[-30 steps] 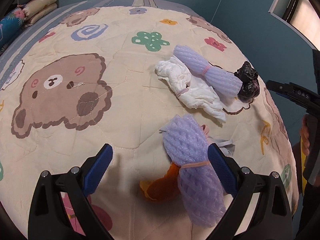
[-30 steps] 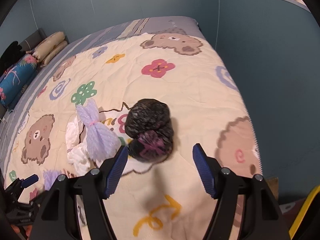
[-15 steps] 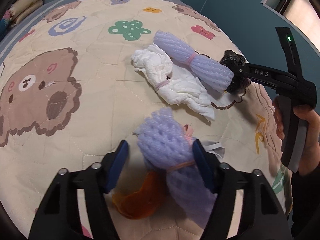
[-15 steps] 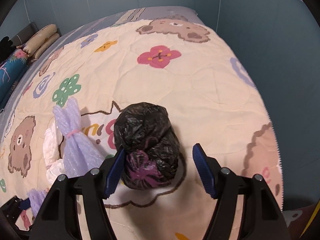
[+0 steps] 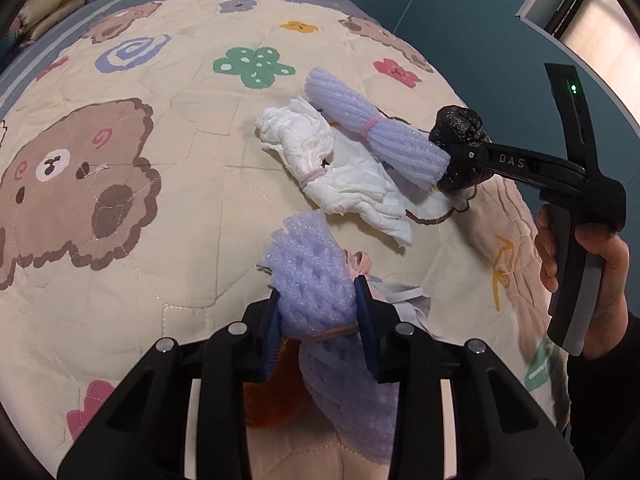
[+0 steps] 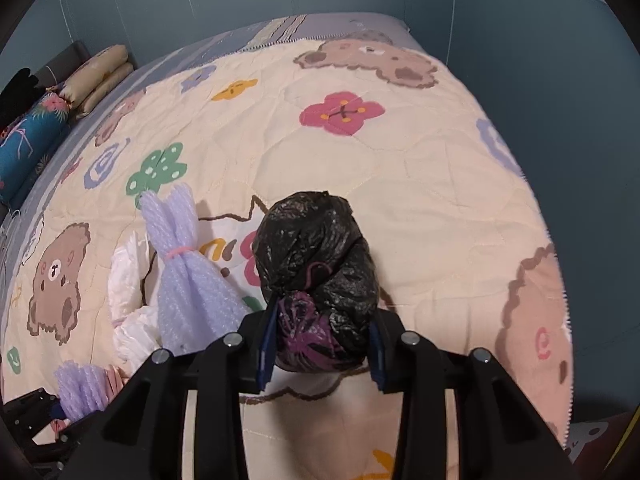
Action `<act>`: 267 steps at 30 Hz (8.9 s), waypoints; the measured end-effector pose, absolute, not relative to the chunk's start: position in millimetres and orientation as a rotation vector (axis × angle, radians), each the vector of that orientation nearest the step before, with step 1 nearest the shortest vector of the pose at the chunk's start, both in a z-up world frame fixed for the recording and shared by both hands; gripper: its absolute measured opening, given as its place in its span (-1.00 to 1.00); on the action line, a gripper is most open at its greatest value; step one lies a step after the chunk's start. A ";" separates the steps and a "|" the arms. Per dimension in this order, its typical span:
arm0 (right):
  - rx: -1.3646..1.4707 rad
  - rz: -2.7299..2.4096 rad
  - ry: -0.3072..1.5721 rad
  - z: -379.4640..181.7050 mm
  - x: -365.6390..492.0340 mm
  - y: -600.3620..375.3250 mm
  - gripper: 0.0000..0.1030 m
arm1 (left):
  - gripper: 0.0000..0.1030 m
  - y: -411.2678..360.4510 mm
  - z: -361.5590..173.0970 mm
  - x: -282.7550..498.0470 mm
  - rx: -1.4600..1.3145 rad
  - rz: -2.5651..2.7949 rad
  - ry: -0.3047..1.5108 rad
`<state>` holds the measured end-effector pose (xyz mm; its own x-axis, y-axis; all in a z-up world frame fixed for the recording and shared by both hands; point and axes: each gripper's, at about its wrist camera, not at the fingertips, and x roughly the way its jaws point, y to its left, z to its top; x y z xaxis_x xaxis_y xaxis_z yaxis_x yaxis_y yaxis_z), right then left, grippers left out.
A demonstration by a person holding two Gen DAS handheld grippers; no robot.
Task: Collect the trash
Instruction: 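Grasp the purple mesh net with left tool while right tool grasps the black-purple bag, then carry mesh net and black bag to the yellow bin and release both, then move both open tools back over the bed, then grasp the orange peel with left tool while right tool grasps the lavender mesh net, then carry orange peel and lavender mesh net toward the yellow bin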
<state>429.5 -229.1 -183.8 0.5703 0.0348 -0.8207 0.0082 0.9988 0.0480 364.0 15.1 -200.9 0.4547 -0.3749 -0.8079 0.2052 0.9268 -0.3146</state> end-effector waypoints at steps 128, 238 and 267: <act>0.406 -0.460 0.657 -55.8 71.4 -579.0 0.04 | 0.51 -385.5 -103.9 224.5 0.016 -0.936 0.929; -0.210 0.198 1.016 -206.6 469.5 -113.6 -0.55 | -0.63 42.6 -227.4 327.7 -0.197 -0.432 1.047; 0.021 0.206 0.909 -97.8 280.9 -210.2 -0.56 | -0.64 40.9 -130.4 268.2 -0.209 -0.383 0.899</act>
<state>280.9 -210.2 -97.8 0.5961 0.1862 -0.7810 -0.1685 0.9801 0.1050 268.2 40.9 -130.4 0.5611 -0.4090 -0.7197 0.2365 0.9124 -0.3341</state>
